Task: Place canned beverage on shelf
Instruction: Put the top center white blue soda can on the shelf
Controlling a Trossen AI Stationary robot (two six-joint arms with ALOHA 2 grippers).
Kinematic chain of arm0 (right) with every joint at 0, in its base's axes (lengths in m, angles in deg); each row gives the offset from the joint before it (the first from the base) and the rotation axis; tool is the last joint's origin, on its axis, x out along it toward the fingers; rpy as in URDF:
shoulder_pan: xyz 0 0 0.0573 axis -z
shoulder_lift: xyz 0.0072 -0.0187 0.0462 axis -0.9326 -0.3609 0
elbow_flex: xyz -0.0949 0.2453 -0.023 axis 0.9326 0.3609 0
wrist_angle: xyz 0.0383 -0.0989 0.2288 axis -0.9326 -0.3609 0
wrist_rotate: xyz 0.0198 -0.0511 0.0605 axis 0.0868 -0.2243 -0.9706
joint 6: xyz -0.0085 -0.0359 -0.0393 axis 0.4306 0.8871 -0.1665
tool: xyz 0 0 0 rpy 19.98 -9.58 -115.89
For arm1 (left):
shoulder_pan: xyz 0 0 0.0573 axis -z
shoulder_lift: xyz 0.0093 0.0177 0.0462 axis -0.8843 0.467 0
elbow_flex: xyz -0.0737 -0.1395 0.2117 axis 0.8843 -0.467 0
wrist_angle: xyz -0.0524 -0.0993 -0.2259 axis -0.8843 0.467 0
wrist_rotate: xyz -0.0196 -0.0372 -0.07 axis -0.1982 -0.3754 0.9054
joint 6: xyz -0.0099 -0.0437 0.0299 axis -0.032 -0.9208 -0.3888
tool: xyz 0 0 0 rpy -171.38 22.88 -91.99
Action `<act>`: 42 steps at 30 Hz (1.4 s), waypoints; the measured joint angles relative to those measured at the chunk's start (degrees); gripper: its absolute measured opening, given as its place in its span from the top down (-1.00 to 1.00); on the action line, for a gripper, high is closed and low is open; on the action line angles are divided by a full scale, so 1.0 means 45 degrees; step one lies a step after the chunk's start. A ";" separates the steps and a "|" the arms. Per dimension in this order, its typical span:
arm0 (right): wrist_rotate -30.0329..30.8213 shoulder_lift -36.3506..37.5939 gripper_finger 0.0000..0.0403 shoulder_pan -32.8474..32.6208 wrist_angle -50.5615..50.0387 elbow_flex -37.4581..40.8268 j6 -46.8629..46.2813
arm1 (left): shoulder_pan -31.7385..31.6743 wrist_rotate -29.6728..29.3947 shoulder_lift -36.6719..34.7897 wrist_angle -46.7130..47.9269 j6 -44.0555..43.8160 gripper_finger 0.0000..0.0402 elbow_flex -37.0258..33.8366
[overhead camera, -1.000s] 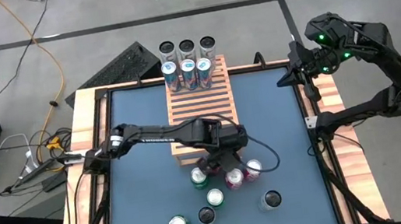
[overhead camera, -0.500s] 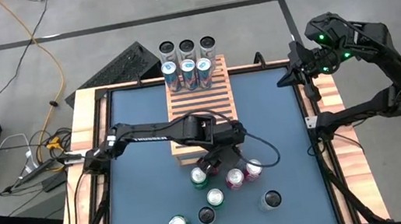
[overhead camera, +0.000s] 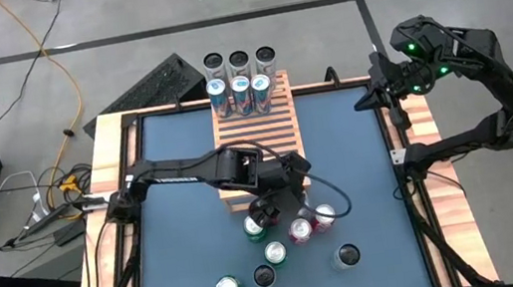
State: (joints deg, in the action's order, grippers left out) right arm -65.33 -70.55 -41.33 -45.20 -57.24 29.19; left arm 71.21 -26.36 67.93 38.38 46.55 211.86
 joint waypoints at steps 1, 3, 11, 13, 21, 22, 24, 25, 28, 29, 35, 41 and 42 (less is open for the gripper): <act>0.0000 0.0000 1.00 -0.0002 0.0003 0.0000 0.0012 | 0.0031 -0.0057 -0.0051 -0.0001 -0.0058 -0.21 -0.0004; 0.0005 0.0000 1.00 0.0003 0.0039 0.0000 0.0026 | 0.0056 -0.0274 -0.0202 0.0017 -0.0202 -0.21 -0.0008; 0.0029 0.0000 1.00 0.0003 0.0249 -0.0005 0.0045 | 0.0089 -0.0718 -0.1006 0.0087 -0.0472 -0.21 -0.0017; 0.0034 0.0000 1.00 0.0003 0.0332 -0.0005 0.0045 | 0.0084 -0.0848 -0.1109 0.0095 -0.0476 -0.21 -0.0009; 0.0188 -0.0019 1.00 0.0003 0.0515 -0.0005 0.0089 | -0.0001 -0.1501 -0.1758 0.0169 -0.0237 -0.21 -0.0009; 0.0256 -0.0024 1.00 0.0000 0.0526 -0.0005 0.0114 | -0.0064 -0.1520 -0.1852 0.0222 -0.0329 -0.21 -0.0009; 0.0294 -0.0024 1.00 0.0003 0.0598 -0.0005 0.0142 | -0.0172 -0.1684 -0.2093 0.0277 -0.0495 -0.21 -0.0009; 0.0296 -0.0033 1.00 0.0003 0.0669 -0.0005 0.0142 | -0.0230 -0.1801 -0.2229 0.0305 -0.0570 -0.21 -0.0009; 0.0301 -0.0087 1.00 0.0003 0.0934 -0.0005 0.0142 | -0.0449 -0.2121 -0.2716 0.0493 -0.0794 -0.21 -0.0004; 0.0323 -0.0111 1.00 0.0003 0.1025 -0.0005 0.0146 | -0.0537 -0.2199 -0.2887 0.0593 -0.0852 -0.21 -0.0003; 0.0424 -0.0311 1.00 0.0100 0.1522 -0.0005 0.0213 | -0.1483 -0.2352 -0.3625 0.1957 -0.1383 -0.21 0.0006; 0.0436 -0.0865 1.00 0.0599 0.1551 -0.0005 0.0375 | -0.2685 -0.2220 -0.3727 0.3705 -0.0658 -0.21 0.0006; 0.0430 -0.0992 1.00 0.0683 0.1598 -0.0005 0.0375 | -0.2868 -0.2223 -0.3727 0.3964 -0.0373 -0.21 0.0006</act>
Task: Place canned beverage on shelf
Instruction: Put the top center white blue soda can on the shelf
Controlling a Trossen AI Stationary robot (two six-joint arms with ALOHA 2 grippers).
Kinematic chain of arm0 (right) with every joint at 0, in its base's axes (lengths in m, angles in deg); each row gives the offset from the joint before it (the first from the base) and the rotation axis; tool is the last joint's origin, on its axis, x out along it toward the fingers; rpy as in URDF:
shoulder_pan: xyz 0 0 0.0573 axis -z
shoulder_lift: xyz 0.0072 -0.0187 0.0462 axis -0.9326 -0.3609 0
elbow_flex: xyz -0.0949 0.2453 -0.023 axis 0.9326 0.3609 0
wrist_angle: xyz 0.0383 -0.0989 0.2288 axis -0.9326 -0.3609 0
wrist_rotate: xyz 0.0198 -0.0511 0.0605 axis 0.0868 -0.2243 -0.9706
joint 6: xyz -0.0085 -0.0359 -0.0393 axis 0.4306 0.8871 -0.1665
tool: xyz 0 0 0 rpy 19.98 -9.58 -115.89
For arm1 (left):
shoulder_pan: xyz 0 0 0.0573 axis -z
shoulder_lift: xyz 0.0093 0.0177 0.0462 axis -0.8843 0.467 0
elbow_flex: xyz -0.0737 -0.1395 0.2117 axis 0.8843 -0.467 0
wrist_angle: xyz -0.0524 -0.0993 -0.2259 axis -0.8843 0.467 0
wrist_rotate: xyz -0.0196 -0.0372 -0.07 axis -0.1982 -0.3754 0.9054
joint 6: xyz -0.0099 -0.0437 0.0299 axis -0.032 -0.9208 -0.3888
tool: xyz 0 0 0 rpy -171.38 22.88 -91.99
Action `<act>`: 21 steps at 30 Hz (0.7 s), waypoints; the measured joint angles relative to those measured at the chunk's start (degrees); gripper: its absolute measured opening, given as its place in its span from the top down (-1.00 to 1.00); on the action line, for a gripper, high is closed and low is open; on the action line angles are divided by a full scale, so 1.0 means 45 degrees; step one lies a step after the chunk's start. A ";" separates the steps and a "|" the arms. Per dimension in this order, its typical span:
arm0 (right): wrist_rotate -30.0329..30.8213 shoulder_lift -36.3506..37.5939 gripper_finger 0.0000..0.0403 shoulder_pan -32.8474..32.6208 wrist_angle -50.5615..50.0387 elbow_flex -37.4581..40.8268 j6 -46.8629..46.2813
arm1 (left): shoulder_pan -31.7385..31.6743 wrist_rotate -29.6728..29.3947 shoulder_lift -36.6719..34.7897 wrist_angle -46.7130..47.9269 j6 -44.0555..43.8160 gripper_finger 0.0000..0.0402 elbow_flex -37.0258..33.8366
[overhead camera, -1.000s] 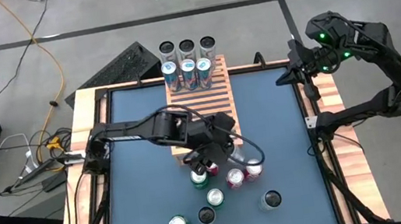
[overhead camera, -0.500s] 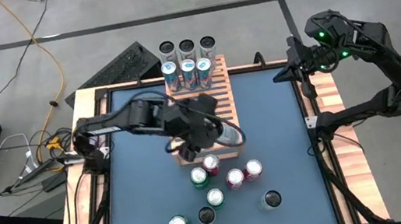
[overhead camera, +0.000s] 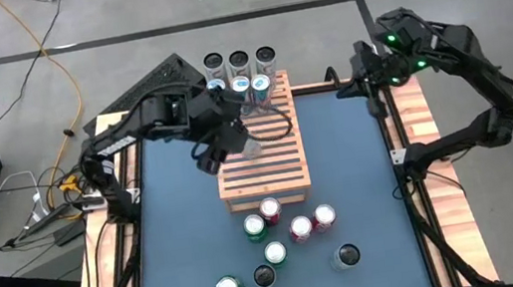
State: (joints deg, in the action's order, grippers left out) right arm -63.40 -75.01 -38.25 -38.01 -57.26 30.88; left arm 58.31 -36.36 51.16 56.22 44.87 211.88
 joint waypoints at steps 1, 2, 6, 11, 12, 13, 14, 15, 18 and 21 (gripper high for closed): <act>-0.0003 -0.0136 1.00 0.0066 0.0103 0.0000 0.0000 | -0.0167 -0.0001 0.0000 0.0237 0.0238 -0.21 0.0000; -0.0003 -0.0278 1.00 0.0100 0.0252 0.0000 0.0000 | -0.0335 -0.0001 0.0000 0.0408 0.0456 -0.21 0.0000; -0.0011 -0.0804 1.00 0.0166 0.0789 0.0000 0.0099 | -0.0970 0.0008 0.0000 0.0647 0.1351 -0.21 0.0000; -0.0186 -0.1433 1.00 0.0165 0.1219 0.0000 0.0453 | -0.1821 0.0742 0.0000 0.1122 0.2018 -0.21 0.0000; -0.0262 -0.1562 1.00 0.0165 0.1240 0.0000 0.0593 | -0.1998 0.1102 0.0000 0.1164 0.2028 -0.21 -0.0028; -0.0470 -0.1674 1.00 0.0165 0.1298 0.0000 0.0726 | -0.2156 0.1457 0.0000 0.1157 0.2017 -0.21 -0.0059; -0.0738 -0.1819 1.00 0.0179 0.1375 0.0000 0.0836 | -0.2309 0.1785 -0.0001 0.1108 0.2014 -0.21 -0.0063; -0.1013 -0.1937 1.00 0.0201 0.1459 0.0000 0.0916 | -0.2477 0.2026 -0.0078 0.1032 0.2051 -0.21 -0.0077; -0.1534 -0.2195 1.00 0.0310 0.1891 0.0000 0.0969 | -0.2879 0.2063 -0.0420 0.0774 0.2476 -0.21 -0.0083; -0.1570 -0.2399 1.00 0.0320 0.2157 0.0000 0.1007 | -0.3334 0.2558 -0.0722 0.0726 0.2532 -0.21 -0.0058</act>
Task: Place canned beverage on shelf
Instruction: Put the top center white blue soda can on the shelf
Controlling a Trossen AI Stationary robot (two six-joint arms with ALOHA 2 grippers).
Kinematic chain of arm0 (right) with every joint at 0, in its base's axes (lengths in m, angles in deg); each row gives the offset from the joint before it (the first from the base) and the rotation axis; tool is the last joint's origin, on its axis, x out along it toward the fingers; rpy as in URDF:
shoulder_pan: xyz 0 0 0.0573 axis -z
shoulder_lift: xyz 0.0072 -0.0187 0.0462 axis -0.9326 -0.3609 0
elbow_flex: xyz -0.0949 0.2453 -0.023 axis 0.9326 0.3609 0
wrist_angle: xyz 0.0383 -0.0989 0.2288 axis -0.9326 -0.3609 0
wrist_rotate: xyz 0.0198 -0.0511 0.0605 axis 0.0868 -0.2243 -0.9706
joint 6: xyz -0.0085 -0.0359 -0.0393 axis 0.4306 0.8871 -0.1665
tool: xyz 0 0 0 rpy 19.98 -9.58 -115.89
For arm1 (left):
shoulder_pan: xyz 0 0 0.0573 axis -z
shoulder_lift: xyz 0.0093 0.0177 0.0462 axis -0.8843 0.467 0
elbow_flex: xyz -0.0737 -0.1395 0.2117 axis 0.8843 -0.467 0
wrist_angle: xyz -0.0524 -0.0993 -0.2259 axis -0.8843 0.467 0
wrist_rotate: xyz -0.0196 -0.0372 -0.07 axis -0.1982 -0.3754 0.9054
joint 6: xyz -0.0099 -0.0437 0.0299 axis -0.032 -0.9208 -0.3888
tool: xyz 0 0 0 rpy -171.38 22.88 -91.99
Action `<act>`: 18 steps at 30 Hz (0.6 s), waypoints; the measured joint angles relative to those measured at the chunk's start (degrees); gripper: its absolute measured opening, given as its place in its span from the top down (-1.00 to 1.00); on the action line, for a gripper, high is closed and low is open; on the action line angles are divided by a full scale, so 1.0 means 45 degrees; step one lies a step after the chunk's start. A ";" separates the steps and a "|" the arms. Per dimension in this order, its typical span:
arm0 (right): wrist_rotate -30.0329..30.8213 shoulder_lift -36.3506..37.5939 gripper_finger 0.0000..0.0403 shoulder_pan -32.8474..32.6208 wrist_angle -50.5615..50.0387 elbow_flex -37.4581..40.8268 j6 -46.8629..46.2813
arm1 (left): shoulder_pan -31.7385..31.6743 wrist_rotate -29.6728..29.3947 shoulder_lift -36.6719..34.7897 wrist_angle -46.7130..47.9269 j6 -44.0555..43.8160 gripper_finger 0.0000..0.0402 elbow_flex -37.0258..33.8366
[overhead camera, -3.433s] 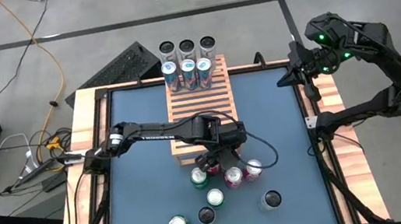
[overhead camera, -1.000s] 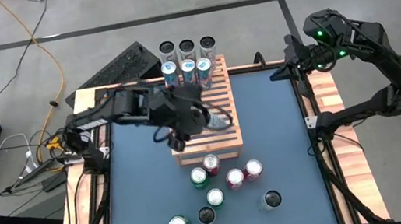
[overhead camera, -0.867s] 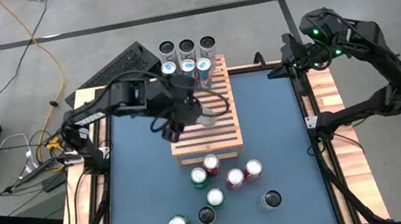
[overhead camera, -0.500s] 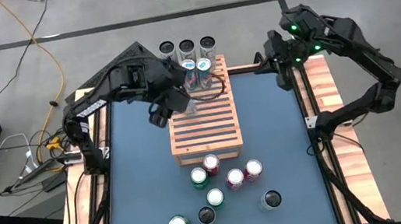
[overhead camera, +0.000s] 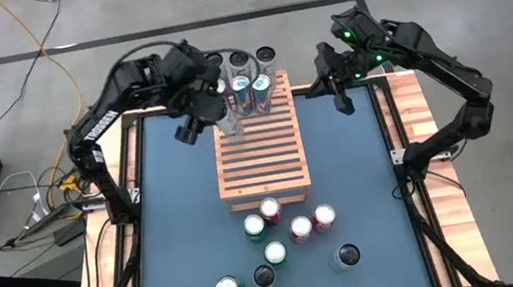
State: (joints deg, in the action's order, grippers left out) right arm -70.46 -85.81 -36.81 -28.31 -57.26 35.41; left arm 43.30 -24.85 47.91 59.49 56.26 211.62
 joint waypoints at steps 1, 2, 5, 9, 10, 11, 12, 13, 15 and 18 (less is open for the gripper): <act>-0.0032 -0.0074 1.00 0.0005 0.0068 0.0000 0.0029 | -0.0108 0.0185 -0.0021 0.0049 -0.0023 -0.21 0.0005; -0.0063 -0.0163 1.00 0.0028 0.0122 0.0000 0.0104 | -0.0189 0.0346 -0.0021 0.0118 -0.0052 -0.21 0.0000; -0.0282 -0.0262 1.00 0.0125 0.0195 0.0005 0.0459 | -0.0237 0.1290 0.0037 0.0275 0.0084 -0.21 -0.0024; -0.0510 -0.0373 1.00 0.0290 0.0304 -0.0004 0.0973 | -0.0185 0.1557 -0.0012 0.0339 0.0716 -0.21 -0.0165; -0.0604 -0.0408 1.00 0.0398 0.0296 0.0006 0.1084 | -0.0149 0.1482 -0.0005 0.0376 0.0864 -0.21 -0.0196; -0.0620 -0.0417 1.00 0.0515 0.0305 0.0010 0.1190 | -0.0149 0.1317 0.0018 0.0399 0.0991 -0.21 -0.0209; -0.0623 -0.0408 1.00 0.0600 0.0314 0.0010 0.1287 | -0.0149 0.1178 0.0034 0.0404 0.1118 -0.21 -0.0218; -0.0636 -0.0387 1.00 0.0673 0.0331 0.0010 0.1320 | -0.0149 0.1091 0.0048 0.0392 0.1257 -0.21 -0.0219; -0.0648 -0.0375 1.00 0.0848 0.0350 0.0000 0.1329 | -0.0086 0.1096 0.0142 0.0395 0.1503 -0.21 -0.0204; -0.0648 -0.0417 1.00 0.1052 0.0339 0.0000 0.1347 | -0.0023 0.1244 0.0350 0.0570 0.1704 -0.21 -0.0209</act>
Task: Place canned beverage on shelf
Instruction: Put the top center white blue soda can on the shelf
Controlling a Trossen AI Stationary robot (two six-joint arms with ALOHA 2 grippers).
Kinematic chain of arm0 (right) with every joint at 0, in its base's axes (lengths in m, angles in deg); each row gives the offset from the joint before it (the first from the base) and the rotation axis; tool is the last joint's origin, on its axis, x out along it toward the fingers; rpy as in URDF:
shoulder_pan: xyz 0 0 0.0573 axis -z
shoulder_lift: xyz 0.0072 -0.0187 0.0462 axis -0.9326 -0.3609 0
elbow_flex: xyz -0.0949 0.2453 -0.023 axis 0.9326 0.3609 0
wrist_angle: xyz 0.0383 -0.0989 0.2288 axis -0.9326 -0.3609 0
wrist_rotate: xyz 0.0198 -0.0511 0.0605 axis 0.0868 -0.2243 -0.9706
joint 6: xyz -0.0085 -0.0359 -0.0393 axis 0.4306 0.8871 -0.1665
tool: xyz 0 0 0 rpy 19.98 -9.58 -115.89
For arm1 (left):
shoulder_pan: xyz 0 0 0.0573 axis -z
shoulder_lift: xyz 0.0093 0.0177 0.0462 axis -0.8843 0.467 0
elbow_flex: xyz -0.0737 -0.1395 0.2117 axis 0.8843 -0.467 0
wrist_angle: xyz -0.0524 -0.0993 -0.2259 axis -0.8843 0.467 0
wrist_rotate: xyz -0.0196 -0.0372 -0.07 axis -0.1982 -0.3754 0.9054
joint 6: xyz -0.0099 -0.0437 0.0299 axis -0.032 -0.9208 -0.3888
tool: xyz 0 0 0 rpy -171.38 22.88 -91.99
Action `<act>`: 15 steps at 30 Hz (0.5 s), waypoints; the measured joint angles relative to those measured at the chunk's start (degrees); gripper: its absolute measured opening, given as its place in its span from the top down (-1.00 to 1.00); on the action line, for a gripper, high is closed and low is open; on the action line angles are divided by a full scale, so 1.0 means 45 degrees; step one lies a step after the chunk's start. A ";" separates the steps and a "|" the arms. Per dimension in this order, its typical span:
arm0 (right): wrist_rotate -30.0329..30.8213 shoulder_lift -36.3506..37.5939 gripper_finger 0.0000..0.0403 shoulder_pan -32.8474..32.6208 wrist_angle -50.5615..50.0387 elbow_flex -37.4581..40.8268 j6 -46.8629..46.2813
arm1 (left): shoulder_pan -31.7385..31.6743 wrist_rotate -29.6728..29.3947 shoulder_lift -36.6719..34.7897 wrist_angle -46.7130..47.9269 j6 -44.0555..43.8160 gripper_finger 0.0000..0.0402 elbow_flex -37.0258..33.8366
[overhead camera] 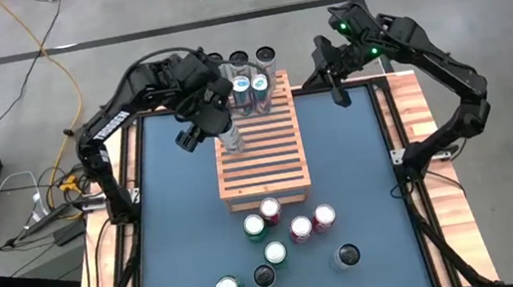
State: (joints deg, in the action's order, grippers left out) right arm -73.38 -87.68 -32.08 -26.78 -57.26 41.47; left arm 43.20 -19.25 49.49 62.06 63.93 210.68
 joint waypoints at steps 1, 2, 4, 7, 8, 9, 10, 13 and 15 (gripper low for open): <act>-0.0005 0.0000 1.00 0.0053 0.0000 0.0000 0.0037 | 0.0060 0.0076 0.0068 -0.0015 -0.0004 -0.21 -0.0005; -0.0021 0.0004 1.00 0.0124 0.0005 0.0000 0.0090 | 0.0079 0.0078 0.0105 -0.0062 -0.0012 -0.21 -0.0005; -0.0029 0.0019 1.00 0.0210 0.0007 0.0000 0.0123 | 0.0114 -0.0038 0.0185 -0.0080 -0.0012 -0.21 -0.0005; -0.0027 0.0010 1.00 0.0308 0.0002 0.0000 0.0116 | 0.0213 -0.0180 0.0341 0.0049 -0.0131 -0.21 -0.0016; -0.0029 0.0010 1.00 0.0335 0.0000 0.0000 0.0113 | 0.0217 -0.0179 0.0373 -0.0033 -0.0202 -0.22 -0.0024; -0.0029 0.0010 1.00 0.0371 0.0000 0.0000 0.0113 | 0.0236 -0.0180 0.0410 -0.0103 -0.0258 -0.22 -0.0024; -0.0029 0.0010 1.00 0.0371 0.0000 0.0000 0.0113 | 0.0300 -0.0134 0.0430 -0.0167 -0.0357 -0.23 -0.0015; -0.0233 0.0010 1.00 0.0371 -0.0005 0.0000 0.0116 | 0.0353 -0.0263 0.0464 -0.0167 -0.0945 -0.28 -0.0015; -0.0470 0.0010 0.97 0.0371 0.0000 0.0000 0.0116 | 0.0415 -0.0289 0.0464 -0.0146 -0.1265 -0.32 -0.0015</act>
State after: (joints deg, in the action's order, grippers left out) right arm -75.49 -87.64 -30.41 -26.78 -57.26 41.99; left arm 45.06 -20.55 51.57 61.40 58.24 210.62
